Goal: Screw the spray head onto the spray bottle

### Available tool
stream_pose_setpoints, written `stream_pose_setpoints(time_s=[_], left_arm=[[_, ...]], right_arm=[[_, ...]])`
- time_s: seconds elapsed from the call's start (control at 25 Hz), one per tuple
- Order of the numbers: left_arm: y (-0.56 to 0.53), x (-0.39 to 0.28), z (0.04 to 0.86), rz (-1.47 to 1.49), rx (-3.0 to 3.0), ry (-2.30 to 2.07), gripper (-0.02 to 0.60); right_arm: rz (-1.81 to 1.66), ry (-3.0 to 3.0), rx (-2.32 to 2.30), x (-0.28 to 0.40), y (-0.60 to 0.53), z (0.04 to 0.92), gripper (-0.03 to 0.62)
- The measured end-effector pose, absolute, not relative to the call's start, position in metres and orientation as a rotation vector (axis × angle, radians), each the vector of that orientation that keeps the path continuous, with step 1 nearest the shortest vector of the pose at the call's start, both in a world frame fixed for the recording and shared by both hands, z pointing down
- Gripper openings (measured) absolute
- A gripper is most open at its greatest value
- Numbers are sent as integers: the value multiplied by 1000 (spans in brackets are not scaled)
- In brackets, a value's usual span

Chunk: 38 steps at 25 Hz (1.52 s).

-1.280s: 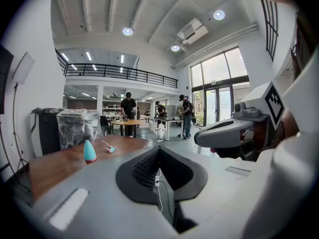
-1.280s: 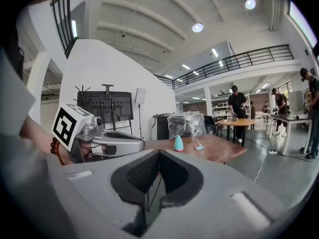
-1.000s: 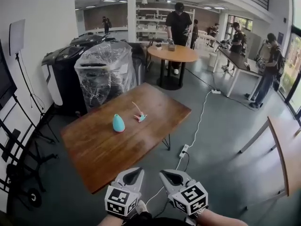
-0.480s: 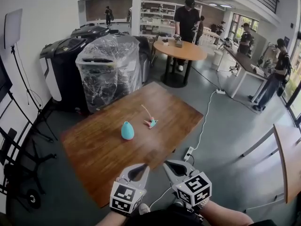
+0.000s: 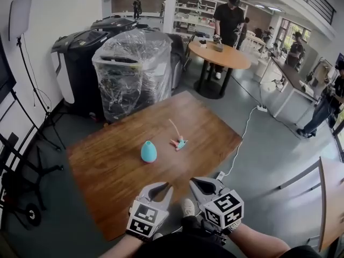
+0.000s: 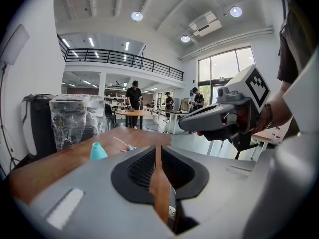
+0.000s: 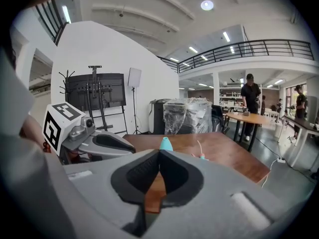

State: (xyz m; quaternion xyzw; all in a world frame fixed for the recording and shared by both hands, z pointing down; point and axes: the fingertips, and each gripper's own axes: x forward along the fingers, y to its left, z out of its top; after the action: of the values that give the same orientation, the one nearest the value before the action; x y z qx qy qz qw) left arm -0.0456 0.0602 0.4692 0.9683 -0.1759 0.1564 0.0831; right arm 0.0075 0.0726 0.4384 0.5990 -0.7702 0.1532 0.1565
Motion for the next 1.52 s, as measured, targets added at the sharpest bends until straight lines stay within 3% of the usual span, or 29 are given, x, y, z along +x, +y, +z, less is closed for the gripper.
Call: stream_pose_setpoints(time_s=[0.64,1.16,1.52], left_arm=[[-62,75,569,814,2672,-737,106],[-112,100,655,1247,2544,-746,126],[-128,105,684,1313,2526,-695,130]], right_arm=[[609,-2340,1322,125,-33,503,9],[656,-2431,1085,165,-78,521,11],[663,-2420,1118,177,-86,525,11]])
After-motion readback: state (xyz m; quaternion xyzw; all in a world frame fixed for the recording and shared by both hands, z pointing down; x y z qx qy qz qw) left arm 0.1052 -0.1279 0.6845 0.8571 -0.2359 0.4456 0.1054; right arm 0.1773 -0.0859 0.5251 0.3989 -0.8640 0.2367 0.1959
